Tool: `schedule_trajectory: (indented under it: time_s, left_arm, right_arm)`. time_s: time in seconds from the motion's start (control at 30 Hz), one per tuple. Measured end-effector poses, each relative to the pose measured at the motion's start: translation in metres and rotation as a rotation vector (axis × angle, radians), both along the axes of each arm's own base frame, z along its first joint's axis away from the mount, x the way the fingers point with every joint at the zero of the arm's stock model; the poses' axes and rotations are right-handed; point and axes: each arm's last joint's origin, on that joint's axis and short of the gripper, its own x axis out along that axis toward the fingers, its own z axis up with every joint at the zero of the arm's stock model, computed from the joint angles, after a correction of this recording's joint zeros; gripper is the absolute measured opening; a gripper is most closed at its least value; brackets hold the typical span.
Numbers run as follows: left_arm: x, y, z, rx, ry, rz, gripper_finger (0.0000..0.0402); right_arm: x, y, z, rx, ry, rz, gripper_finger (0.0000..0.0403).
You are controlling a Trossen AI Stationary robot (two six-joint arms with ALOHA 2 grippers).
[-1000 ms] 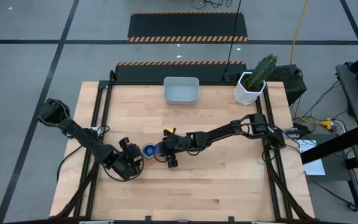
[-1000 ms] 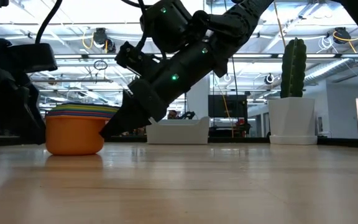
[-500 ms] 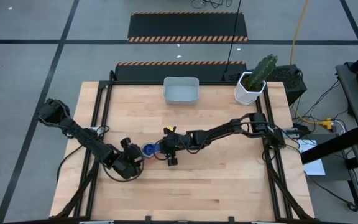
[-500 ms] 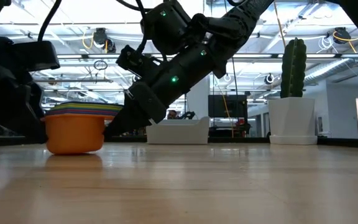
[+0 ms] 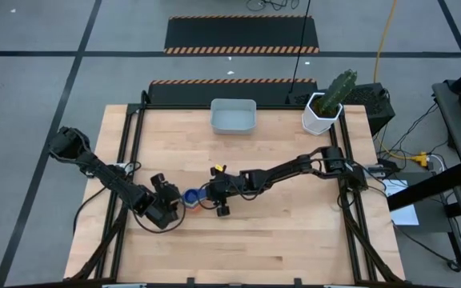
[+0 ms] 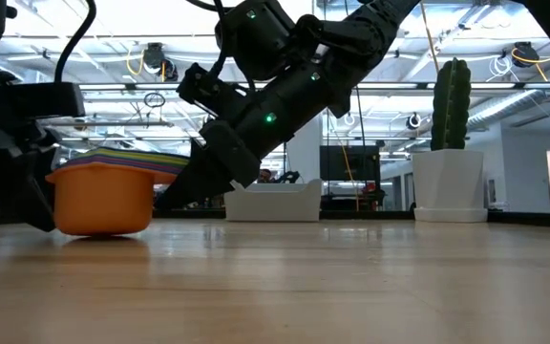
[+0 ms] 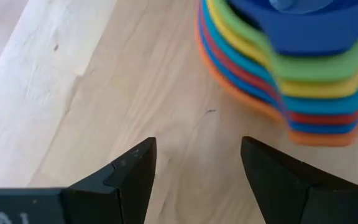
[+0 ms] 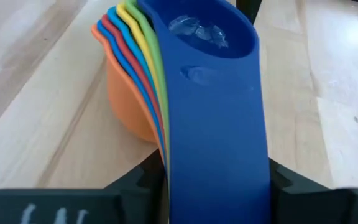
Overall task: Nest measuring cups in basket
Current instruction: Put the nested measuring cups into the gray bin
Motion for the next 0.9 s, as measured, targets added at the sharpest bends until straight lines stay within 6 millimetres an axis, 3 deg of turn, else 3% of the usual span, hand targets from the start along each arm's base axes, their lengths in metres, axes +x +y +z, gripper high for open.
schedule_trajectory:
  time_s: [0.43,0.77,0.9]
  left_arm:
    - [-0.0013,0.0008,-0.0004,0.001,0.008,0.013,0.0237]
    - [0.0036,-0.0019,0.001,-0.005,-0.047,-0.003,0.0237]
    - [0.0043,-0.0024,0.0013,-0.01,-0.055,-0.005,0.0237]
  right_arm:
    - [-0.0011,-0.0006,-0.0001,0.005,0.015,-0.011,0.0129]
    - [-0.0019,-0.0003,-0.0004,0.207,0.05,0.089,0.0129]
    - [-0.0019,-0.0006,-0.0004,0.208,0.05,0.078,0.013]
